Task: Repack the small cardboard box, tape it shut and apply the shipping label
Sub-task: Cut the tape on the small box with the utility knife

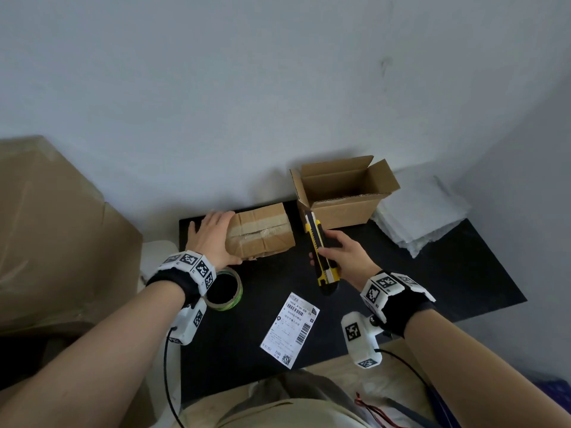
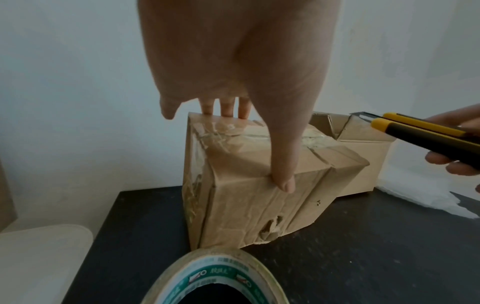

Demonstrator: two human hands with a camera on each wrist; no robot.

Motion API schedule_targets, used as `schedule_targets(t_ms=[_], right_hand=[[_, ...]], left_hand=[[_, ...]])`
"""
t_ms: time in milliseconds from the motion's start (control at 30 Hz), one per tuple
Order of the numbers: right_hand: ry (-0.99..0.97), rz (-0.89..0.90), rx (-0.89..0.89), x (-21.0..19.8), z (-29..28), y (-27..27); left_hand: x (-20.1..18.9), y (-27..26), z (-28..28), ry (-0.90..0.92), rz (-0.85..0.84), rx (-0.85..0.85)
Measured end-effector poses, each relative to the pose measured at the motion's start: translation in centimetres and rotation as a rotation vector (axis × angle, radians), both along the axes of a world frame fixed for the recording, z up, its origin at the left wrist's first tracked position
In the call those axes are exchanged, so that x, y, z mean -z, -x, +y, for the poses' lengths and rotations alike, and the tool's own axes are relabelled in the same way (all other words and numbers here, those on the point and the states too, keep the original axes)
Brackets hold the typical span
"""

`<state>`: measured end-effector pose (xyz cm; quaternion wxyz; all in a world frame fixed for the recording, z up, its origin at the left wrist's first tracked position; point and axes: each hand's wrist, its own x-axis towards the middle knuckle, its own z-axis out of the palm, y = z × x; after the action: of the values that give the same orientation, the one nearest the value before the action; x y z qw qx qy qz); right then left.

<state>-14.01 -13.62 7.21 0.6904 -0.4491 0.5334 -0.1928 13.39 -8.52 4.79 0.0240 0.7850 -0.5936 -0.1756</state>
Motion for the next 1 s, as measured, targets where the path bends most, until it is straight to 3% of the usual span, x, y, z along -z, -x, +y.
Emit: schedule_targets(t_ms=[133,233,433,1000], right_hand=[[0.283,0.255,-0.216,0.1,-0.2,0.3],[0.394,0.326,-0.258,0.0,-0.6,0.0],[0.459,0.429,-0.336,0.2,-1.6,-0.5],[0.452,0.504,-0.315,0.3,-1.9,-0.6]], left_hand=[[-0.3,-0.1,0.0,0.046,-0.008,0.060],[-0.7,-0.1,0.3,0.068,-0.011,0.082],[-0.6,-0.1,0.6,0.094,0.012,0.083],[-0.6,0.0,0.9,0.106,0.064,0.063]])
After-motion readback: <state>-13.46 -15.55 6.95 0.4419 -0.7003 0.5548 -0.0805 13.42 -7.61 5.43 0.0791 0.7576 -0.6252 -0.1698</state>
